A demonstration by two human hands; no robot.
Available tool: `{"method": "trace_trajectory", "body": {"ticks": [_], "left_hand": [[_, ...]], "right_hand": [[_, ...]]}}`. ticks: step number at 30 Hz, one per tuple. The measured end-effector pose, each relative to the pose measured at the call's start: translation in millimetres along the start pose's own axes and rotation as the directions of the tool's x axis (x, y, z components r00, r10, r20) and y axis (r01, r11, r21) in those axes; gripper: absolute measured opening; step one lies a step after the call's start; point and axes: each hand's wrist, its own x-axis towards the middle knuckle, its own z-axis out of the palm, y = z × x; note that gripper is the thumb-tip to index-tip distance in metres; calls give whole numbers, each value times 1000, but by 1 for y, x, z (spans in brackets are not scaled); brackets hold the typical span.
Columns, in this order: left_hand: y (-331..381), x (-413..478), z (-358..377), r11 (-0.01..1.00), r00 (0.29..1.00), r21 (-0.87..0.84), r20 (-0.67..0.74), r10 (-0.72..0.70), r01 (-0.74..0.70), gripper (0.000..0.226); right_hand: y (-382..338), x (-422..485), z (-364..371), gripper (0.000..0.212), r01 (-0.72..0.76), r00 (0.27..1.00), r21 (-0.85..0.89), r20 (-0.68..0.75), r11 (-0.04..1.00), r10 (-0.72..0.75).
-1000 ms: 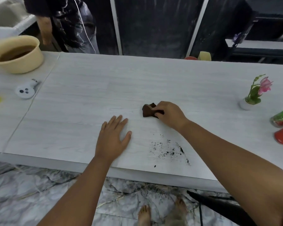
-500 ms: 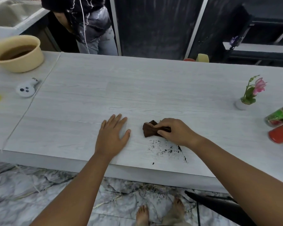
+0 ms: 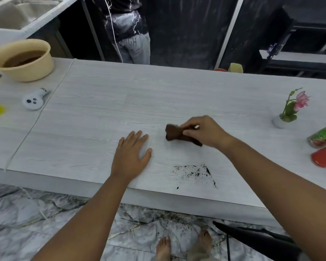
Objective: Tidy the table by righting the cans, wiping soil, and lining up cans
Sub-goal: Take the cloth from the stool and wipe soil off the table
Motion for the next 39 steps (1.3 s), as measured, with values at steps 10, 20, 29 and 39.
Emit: {"method": "trace_trajectory", "body": {"ticks": [10,20,29,39], "left_hand": [[0,1,0,1000,1000,-11,1,-10,10,61],[2,0,0,1000,1000,-14,2,-14,14,61],[1,0,0,1000,1000,-24,-7,-12,11,60],[-2,0,4,1000,1000,-17,-1,-16,16,61]], "right_hand": [[16,-23,27,21,-53,993,-34,103,998,56],[10,-43,21,22,-130,991,192,44,973,123],[-1,-12,43,25,31,991,-120,131,992,-15],[16,-87,41,24,30,961,-4,275,1000,-28]]}}
